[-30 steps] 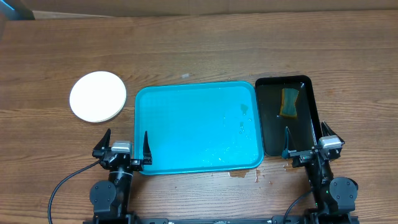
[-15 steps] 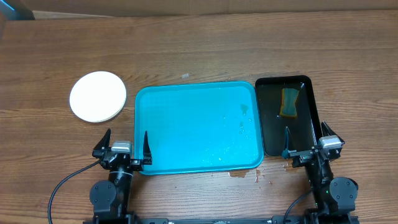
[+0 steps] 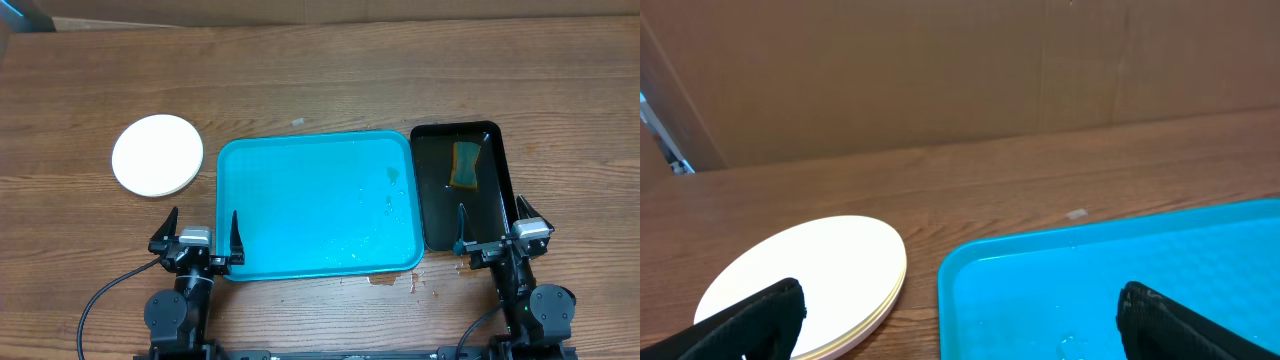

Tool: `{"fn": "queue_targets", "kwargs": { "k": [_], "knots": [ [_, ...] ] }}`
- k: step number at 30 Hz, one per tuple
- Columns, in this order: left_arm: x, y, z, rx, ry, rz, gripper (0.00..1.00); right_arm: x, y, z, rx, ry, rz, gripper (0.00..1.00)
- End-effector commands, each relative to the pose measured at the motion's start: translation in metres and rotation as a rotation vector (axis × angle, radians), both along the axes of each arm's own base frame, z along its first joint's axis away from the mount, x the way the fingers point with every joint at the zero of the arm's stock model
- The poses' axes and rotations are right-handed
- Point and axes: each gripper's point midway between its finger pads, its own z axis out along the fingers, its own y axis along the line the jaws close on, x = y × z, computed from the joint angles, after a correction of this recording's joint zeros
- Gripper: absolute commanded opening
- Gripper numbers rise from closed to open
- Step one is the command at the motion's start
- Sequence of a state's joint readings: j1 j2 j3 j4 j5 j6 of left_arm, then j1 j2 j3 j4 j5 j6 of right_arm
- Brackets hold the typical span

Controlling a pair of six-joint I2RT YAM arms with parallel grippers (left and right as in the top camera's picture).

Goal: Clean dirty plates on tray and stack at the side

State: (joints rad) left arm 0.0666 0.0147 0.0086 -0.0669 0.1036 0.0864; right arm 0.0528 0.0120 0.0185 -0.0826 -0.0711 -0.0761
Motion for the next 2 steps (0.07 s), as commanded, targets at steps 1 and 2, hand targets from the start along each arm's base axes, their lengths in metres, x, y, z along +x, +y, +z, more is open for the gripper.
{"fn": "queue_targets", "kwargs": {
  "k": [1,2],
  "knots": [
    [-0.0004,-0.0007,0.0000,0.026,-0.006,-0.004,1.00,0.0002,-0.0006,-0.0020,-0.003,-0.004,-0.002,1.00],
    [-0.0004,-0.0007,0.0000,0.026,-0.006,-0.004,1.00,0.0002,-0.0006,-0.0020,-0.003,-0.004,-0.002,1.00]
  ]
}}
